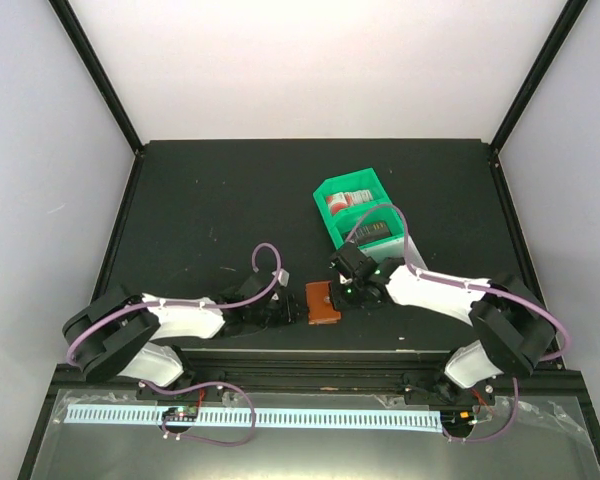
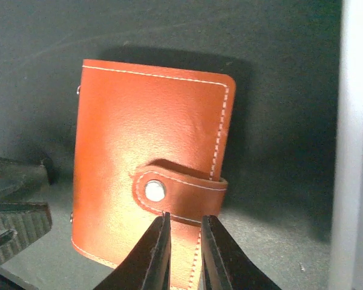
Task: Put the credit cards into the card holder
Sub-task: Close the card holder at the center of the board.
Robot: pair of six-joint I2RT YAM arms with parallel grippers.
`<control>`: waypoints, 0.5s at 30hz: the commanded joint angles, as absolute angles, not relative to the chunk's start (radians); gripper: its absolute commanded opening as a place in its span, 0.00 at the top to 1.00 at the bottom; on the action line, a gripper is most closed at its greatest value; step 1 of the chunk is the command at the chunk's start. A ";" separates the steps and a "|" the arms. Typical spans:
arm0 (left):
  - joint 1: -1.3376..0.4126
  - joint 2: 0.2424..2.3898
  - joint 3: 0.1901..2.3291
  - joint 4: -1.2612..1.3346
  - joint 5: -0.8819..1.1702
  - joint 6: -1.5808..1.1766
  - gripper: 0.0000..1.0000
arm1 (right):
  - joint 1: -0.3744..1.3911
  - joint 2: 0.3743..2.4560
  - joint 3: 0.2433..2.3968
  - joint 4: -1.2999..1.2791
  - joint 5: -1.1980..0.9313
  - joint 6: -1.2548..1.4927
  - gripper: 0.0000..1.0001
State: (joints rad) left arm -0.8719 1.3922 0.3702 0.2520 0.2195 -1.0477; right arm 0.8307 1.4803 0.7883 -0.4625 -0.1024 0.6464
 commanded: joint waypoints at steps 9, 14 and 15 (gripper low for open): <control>-0.871 1.427 0.406 0.183 0.201 -1.049 0.60 | 0.860 1.540 0.870 -0.489 -0.017 0.611 0.82; -0.874 1.427 0.408 0.177 0.196 -1.051 0.61 | 0.861 1.568 0.874 -0.478 -0.028 0.607 0.82; -0.873 1.429 0.408 0.176 0.196 -1.050 0.62 | 0.862 1.571 0.875 -0.475 -0.032 0.607 0.82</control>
State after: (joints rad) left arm -0.8719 1.4101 0.3904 0.2367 0.2203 -1.0485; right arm 0.8543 1.5517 0.8543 -0.4789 -0.0490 0.6250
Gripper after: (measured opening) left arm 0.391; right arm 0.175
